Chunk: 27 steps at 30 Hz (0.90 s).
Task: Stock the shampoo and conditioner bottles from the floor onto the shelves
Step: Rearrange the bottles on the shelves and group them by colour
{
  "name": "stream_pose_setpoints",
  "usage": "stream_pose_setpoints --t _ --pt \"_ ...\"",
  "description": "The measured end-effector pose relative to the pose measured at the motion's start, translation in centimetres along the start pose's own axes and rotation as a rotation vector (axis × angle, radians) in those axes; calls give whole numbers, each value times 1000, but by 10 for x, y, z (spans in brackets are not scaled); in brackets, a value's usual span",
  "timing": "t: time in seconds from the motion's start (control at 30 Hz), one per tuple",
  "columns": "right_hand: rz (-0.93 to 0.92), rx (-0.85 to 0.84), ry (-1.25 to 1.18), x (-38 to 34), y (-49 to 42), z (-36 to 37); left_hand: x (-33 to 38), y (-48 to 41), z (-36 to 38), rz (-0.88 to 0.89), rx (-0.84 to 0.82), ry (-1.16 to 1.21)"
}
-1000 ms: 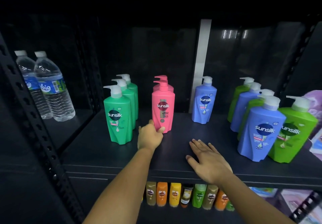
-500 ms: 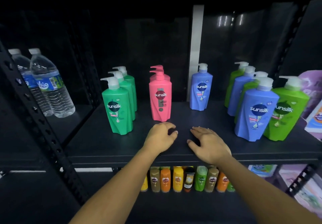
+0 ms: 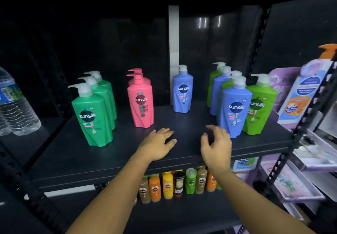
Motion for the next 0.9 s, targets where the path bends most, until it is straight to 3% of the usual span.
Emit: stream_pose_setpoints --t 0.13,0.4,0.9 --pt "157 180 -68 24 -17 -27 -2 -2 2 -45 -16 34" --pt "275 147 -95 43 -49 -31 -10 -10 6 -36 10 50" --pt "145 -196 -123 7 -70 35 -3 -1 2 -45 32 89"
Point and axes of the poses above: each hand's wrist, its own y-axis away from the middle knuckle, its own z-axis out of the palm, x = y × z, the point moved 2 cm from there along -y, towards the middle knuckle, and after that the axes turned 9 degrees about -x, right-handed, at the moved point
